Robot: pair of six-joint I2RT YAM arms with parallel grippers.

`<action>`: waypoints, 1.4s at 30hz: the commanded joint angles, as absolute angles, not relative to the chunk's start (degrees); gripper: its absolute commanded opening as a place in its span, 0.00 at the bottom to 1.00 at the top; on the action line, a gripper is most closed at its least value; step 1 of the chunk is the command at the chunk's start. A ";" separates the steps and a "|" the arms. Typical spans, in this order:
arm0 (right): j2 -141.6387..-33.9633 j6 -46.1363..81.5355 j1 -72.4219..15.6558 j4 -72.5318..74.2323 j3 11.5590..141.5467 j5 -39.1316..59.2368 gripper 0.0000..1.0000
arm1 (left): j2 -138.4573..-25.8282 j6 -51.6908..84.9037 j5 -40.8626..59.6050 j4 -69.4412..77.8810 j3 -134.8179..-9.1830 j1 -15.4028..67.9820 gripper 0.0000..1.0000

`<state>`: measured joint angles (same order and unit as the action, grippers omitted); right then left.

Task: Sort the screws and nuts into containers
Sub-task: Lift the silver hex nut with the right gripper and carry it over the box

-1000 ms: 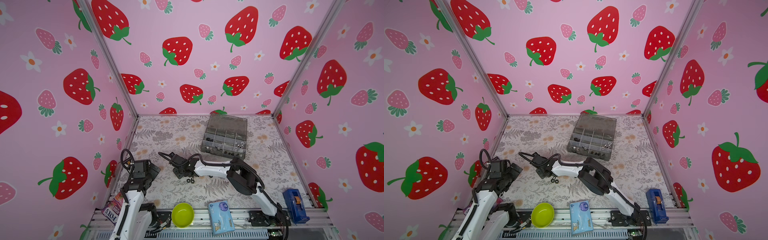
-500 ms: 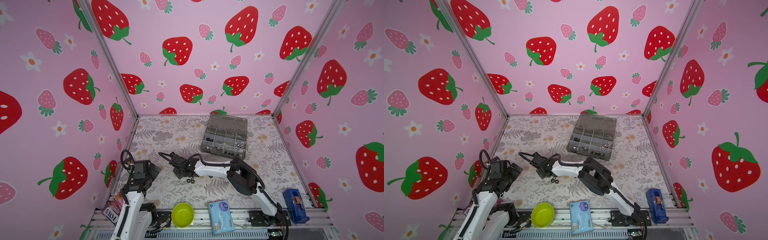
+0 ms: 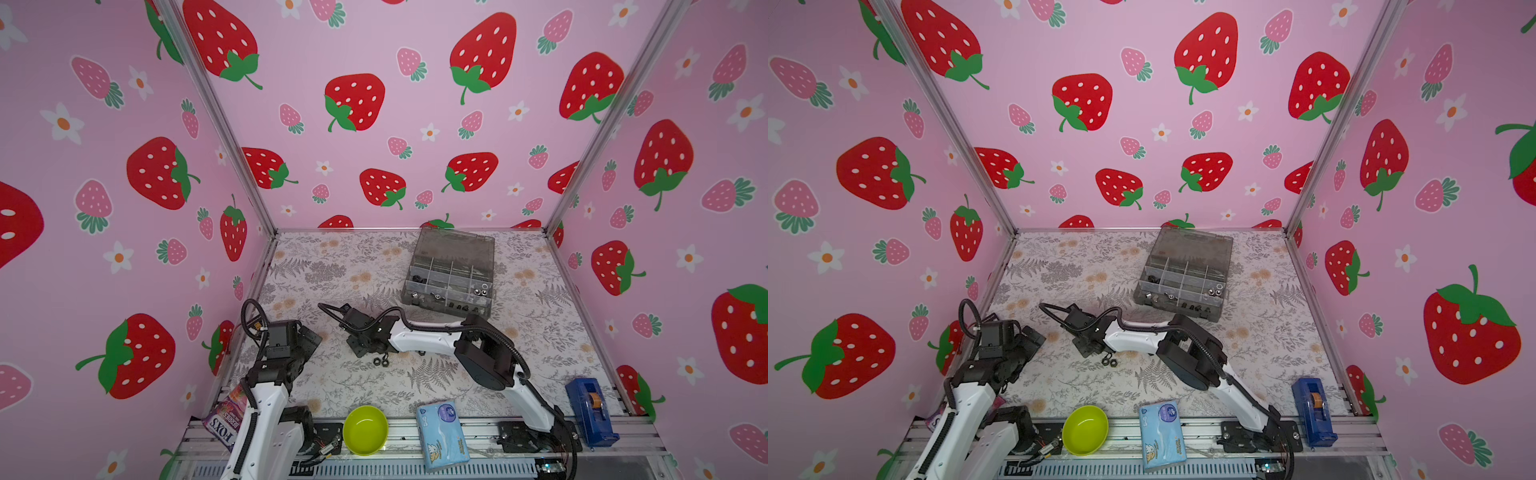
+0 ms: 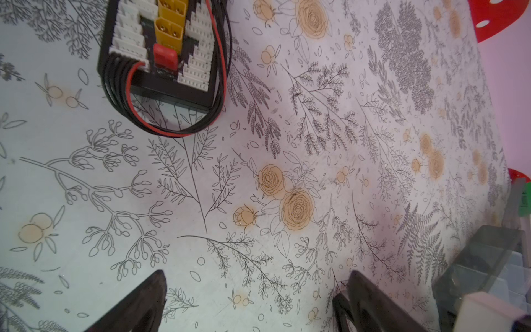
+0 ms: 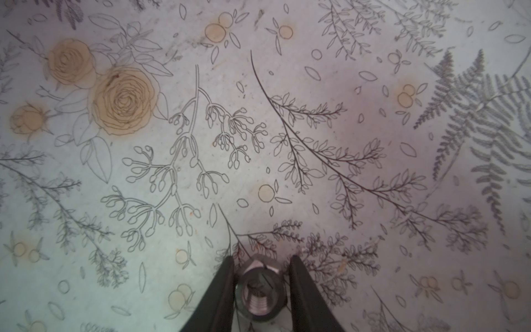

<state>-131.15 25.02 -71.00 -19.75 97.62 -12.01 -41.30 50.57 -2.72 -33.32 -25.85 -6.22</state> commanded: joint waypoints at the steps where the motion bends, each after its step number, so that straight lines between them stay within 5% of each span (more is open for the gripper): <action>1: -133.86 25.36 -70.41 -30.85 93.37 -12.02 0.35 | -41.13 50.54 -2.86 -33.49 -26.54 -6.59 0.99; 14: -134.14 25.40 -70.40 -30.79 92.72 -10.64 0.34 | -41.32 50.67 -2.55 -33.02 -27.07 -6.59 0.99; 31: -129.67 26.10 -70.09 -29.07 90.22 -9.31 0.11 | -40.70 50.98 -1.76 -32.55 -26.04 -6.59 0.99; 42: -121.61 27.50 -68.13 -26.72 86.57 -8.70 0.06 | -42.25 48.66 1.32 -30.51 -25.74 -6.59 0.99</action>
<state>-123.46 26.09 -68.86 -22.26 88.23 -9.61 -41.91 50.04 -0.25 -31.42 -25.76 -6.26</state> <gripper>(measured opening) 0.273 0.993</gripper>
